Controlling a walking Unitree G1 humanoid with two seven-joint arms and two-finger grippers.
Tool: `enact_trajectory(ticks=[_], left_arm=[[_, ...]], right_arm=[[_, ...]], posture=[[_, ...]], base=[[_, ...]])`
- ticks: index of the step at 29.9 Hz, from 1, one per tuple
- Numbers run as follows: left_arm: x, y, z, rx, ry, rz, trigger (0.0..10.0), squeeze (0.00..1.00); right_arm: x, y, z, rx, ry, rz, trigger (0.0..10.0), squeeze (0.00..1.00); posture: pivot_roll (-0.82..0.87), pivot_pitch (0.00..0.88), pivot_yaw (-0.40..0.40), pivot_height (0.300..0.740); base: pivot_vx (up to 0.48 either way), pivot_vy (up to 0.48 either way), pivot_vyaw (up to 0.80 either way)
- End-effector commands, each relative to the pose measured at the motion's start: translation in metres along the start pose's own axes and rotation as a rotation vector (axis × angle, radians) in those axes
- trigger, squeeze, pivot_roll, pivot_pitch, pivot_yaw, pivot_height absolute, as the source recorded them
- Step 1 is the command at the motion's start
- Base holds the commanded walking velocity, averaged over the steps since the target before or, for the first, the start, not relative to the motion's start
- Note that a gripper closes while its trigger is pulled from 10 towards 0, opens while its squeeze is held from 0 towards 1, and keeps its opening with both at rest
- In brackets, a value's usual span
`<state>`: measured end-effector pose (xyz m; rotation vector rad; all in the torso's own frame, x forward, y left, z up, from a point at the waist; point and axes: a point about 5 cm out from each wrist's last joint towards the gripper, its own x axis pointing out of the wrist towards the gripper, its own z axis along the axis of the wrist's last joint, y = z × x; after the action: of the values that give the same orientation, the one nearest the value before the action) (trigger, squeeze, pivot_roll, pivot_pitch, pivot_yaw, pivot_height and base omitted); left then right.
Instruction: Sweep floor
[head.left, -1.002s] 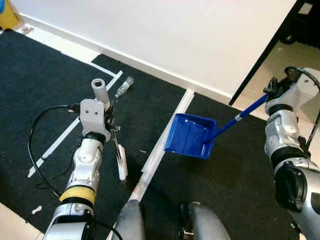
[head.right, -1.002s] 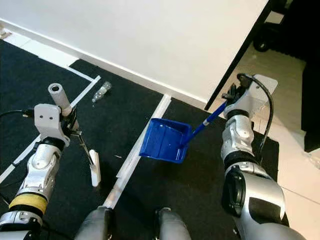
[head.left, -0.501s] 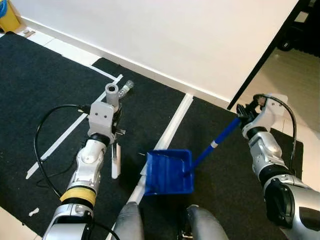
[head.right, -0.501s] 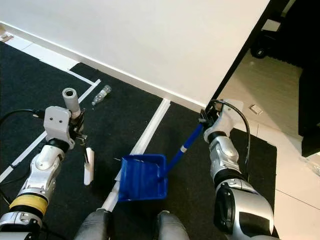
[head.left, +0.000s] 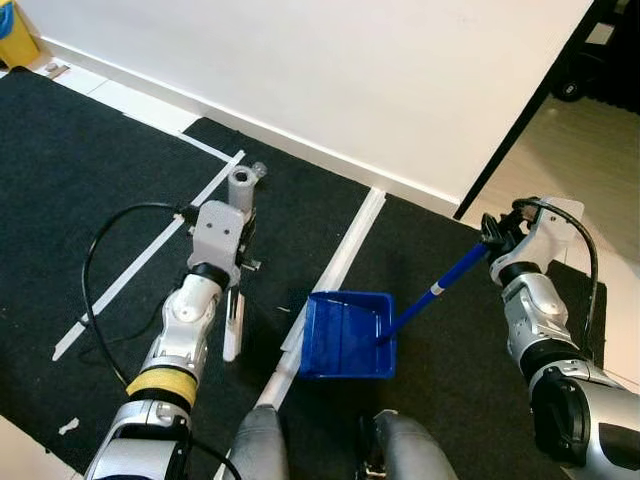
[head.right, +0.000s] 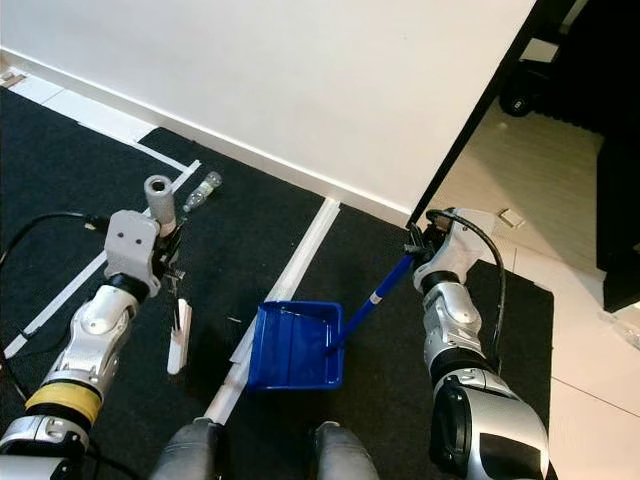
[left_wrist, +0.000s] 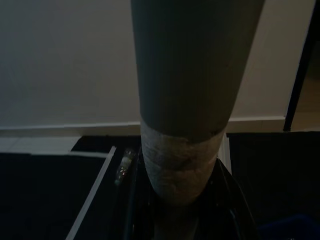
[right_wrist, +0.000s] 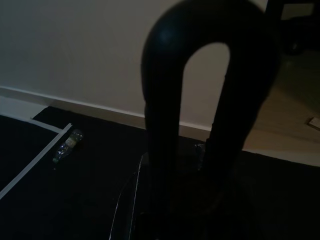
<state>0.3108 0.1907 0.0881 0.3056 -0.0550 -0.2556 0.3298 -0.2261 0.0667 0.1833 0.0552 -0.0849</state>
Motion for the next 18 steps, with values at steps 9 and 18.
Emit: enact_trajectory(ticks=[9,18], left_arm=[[0.005,0.005,0.006,-0.006,0.0,0.038,10.0,0.0],[0.008,0.007,0.009,-0.04,-0.007,0.067,10.0,0.0]], right_arm=[[-0.006,-0.011,-0.003,0.011,-0.006,-0.064,10.0,0.0],[-0.011,-0.007,-0.014,0.007,0.024,-0.077,10.0,0.0]], posture=[[0.12,0.0,-0.069,0.74],[0.12,0.0,-0.064,0.74]], base=[[0.432,0.0,0.0],[0.48,0.0,0.0]])
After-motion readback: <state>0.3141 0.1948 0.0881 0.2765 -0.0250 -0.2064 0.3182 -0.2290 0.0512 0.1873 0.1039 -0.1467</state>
